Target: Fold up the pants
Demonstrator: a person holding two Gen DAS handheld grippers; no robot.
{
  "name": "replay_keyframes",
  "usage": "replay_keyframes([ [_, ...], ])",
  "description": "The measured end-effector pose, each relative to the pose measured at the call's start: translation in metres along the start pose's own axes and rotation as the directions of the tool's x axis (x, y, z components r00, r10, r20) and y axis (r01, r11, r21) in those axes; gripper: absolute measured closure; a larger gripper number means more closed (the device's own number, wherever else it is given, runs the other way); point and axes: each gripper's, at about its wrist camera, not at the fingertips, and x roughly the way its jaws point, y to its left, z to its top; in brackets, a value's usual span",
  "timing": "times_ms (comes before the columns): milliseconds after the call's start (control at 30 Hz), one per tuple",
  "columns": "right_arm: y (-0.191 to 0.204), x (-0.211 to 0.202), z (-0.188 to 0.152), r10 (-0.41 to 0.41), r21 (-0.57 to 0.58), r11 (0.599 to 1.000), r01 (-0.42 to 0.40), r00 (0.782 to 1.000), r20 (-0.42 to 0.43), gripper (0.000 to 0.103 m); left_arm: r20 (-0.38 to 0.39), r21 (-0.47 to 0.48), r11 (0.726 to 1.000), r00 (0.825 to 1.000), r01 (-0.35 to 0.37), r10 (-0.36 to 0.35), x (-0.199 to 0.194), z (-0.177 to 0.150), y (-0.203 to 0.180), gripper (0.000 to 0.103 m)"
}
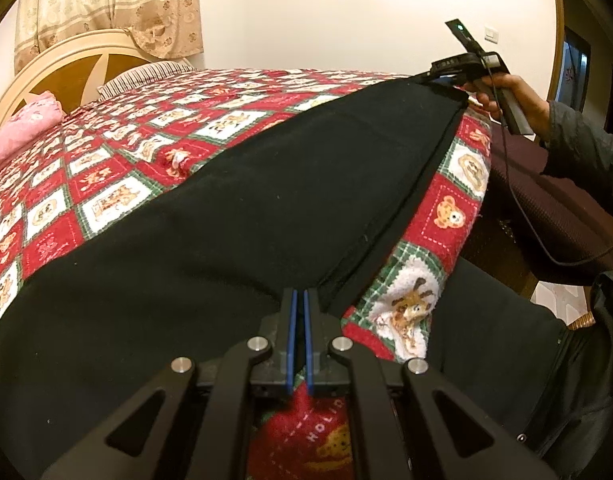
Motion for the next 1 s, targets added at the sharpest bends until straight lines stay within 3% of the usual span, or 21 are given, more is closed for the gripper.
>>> replay_keyframes([
  [133, -0.005, -0.035, -0.007, -0.026, 0.012, 1.0, 0.025, 0.998, 0.06, 0.048, 0.002, 0.04, 0.998, 0.999, -0.04, 0.039, -0.009, -0.001, -0.004, 0.098],
  [233, 0.016, -0.063, -0.017, 0.045, -0.056, 0.998, -0.041, 0.996, 0.074, 0.048, 0.022, 0.046, 0.996, 0.997, -0.08, 0.079, -0.018, -0.003, -0.001, 0.098],
  [300, 0.049, -0.075, -0.032, 0.107, -0.184, 0.978, -0.096, 0.993, 0.049, 0.048, 0.029, 0.054, 0.994, 0.995, -0.099, 0.097, -0.024, -0.007, 0.002, 0.096],
  [367, 0.085, -0.079, -0.05, 0.123, -0.336, 0.936, -0.109, 0.992, 0.02, 0.048, 0.015, 0.068, 0.99, 0.992, -0.126, 0.125, -0.026, -0.012, 0.004, 0.09],
  [467, 0.143, -0.077, -0.089, 0.1, -0.575, 0.814, -0.085, 0.995, -0.005, 0.048, -0.01, 0.083, 0.984, 0.988, -0.156, 0.157, -0.029, -0.02, 0.008, 0.088],
  [533, 0.168, -0.073, -0.112, 0.091, -0.671, 0.736, -0.083, 0.996, -0.023, 0.048, -0.018, 0.084, 0.983, 0.986, -0.163, 0.165, -0.03, -0.024, 0.009, 0.088],
  [633, 0.182, -0.062, -0.132, 0.052, -0.747, 0.663, -0.048, 0.998, -0.018, 0.048, -0.022, 0.096, 0.981, 0.985, -0.168, 0.171, -0.028, -0.027, 0.012, 0.084],
  [733, 0.189, -0.055, -0.143, 0.025, -0.792, 0.61, -0.015, 1.0, 0.0, 0.048, -0.019, 0.12, 0.976, 0.982, -0.184, 0.188, -0.028, -0.028, 0.01, 0.077],
  [800, 0.191, -0.059, -0.148, 0.013, -0.82, 0.572, 0.016, 1.0, 0.029, 0.048, -0.015, 0.157, 0.964, 0.976, -0.213, 0.218, -0.027, -0.028, 0.009, 0.066],
  [900, 0.189, -0.058, -0.149, -0.014, -0.846, 0.531, 0.058, 0.998, 0.06, 0.048, -0.017, 0.205, 0.955, 0.975, -0.215, 0.223, -0.026, -0.028, 0.006, 0.064],
  [1000, 0.188, -0.058, -0.144, -0.025, -0.847, 0.527, 0.072, 0.997, 0.069, 0.048, -0.023, 0.254, 0.941, 0.971, -0.225, 0.238, -0.022, -0.026, 0.003, 0.064],
])
